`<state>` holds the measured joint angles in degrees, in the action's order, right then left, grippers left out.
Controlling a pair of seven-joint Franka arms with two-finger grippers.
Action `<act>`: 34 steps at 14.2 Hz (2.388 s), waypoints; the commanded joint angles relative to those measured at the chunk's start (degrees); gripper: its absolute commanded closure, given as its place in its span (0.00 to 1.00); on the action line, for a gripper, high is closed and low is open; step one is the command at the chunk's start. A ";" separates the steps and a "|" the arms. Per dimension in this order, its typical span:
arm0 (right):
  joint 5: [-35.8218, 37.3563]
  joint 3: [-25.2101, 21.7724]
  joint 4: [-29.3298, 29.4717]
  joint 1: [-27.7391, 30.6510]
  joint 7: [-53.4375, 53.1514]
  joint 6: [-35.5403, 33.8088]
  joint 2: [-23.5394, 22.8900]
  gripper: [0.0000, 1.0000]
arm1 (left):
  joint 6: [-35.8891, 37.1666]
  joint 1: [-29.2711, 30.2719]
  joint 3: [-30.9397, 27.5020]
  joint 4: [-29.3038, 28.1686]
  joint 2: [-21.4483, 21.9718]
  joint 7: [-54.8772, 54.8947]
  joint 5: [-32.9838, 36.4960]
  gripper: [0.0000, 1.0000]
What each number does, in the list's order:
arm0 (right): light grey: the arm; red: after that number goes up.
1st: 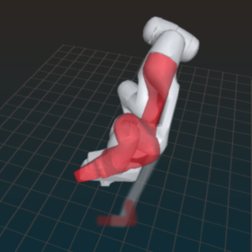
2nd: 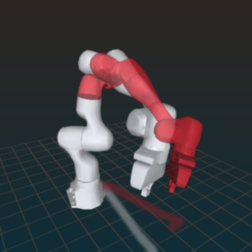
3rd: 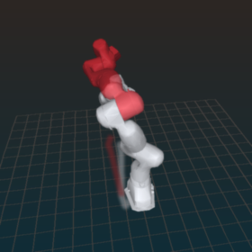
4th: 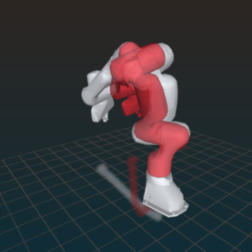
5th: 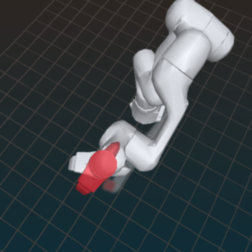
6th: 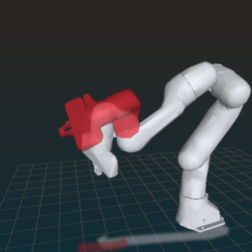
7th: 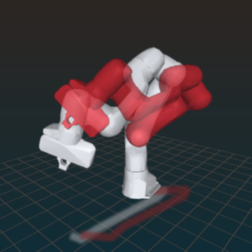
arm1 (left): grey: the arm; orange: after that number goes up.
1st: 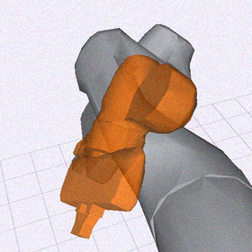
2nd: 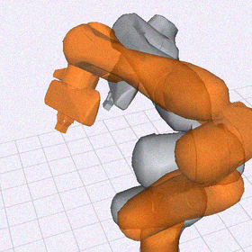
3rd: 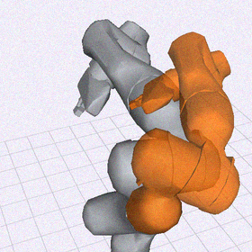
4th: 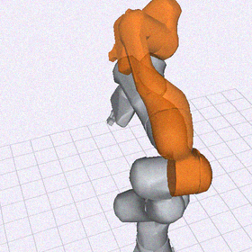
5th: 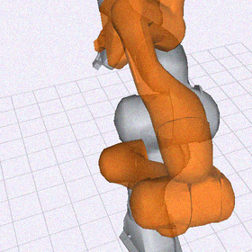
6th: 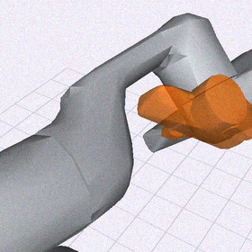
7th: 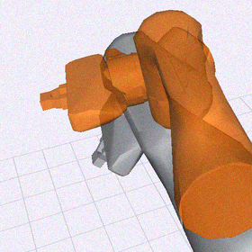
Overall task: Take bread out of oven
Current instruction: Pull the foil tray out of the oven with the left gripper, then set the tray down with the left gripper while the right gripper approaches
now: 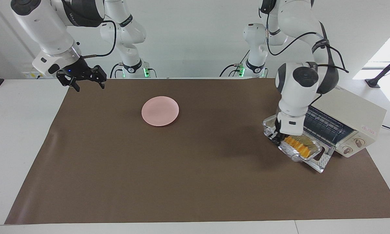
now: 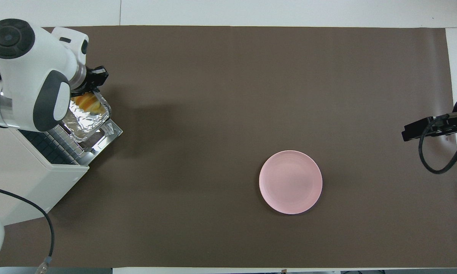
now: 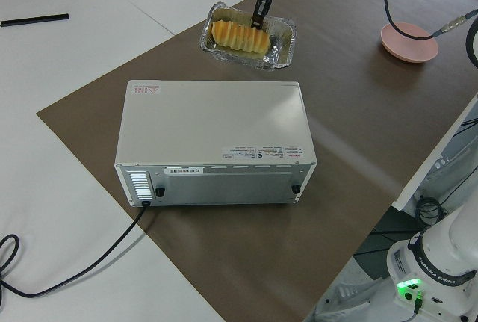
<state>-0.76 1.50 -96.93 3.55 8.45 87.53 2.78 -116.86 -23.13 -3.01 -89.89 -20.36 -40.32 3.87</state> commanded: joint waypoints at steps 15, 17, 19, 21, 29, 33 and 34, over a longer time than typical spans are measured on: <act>0.50 0.52 -1.42 1.11 1.04 -0.69 1.35 0.00 | -1.36 -19.76 -0.77 2.25 -9.26 6.04 -7.63 0.00; 0.50 0.52 -1.60 1.02 1.13 -0.69 1.35 0.00 | -0.48 -17.93 -1.29 2.87 -6.99 6.13 -8.17 0.00; 0.50 0.61 -2.47 0.41 0.78 0.00 1.79 0.00 | 3.01 -12.41 -1.30 2.26 -1.73 6.30 -8.09 0.00; 0.50 1.40 -3.35 -1.34 -4.64 1.75 1.88 0.00 | 10.30 -6.34 -1.30 2.35 2.49 7.09 -8.09 0.00; -0.30 1.31 -1.08 -18.29 -25.99 10.97 -4.95 0.00 | 31.74 15.47 -1.65 2.09 13.48 31.52 -7.47 0.00; -0.38 1.31 4.45 -25.86 -38.83 16.17 -14.36 0.00 | 37.75 16.18 -1.82 -2.83 19.81 33.11 -6.42 0.00; -0.30 1.31 5.42 -27.53 -41.56 17.31 -16.47 0.00 | 37.75 16.18 -1.82 -3.45 20.44 33.02 -6.42 0.00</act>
<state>-0.93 3.14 -95.87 -22.13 -29.31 104.30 -9.04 -79.10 -6.95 -4.97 -89.19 -3.64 -8.10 -2.88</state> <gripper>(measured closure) 0.000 0.000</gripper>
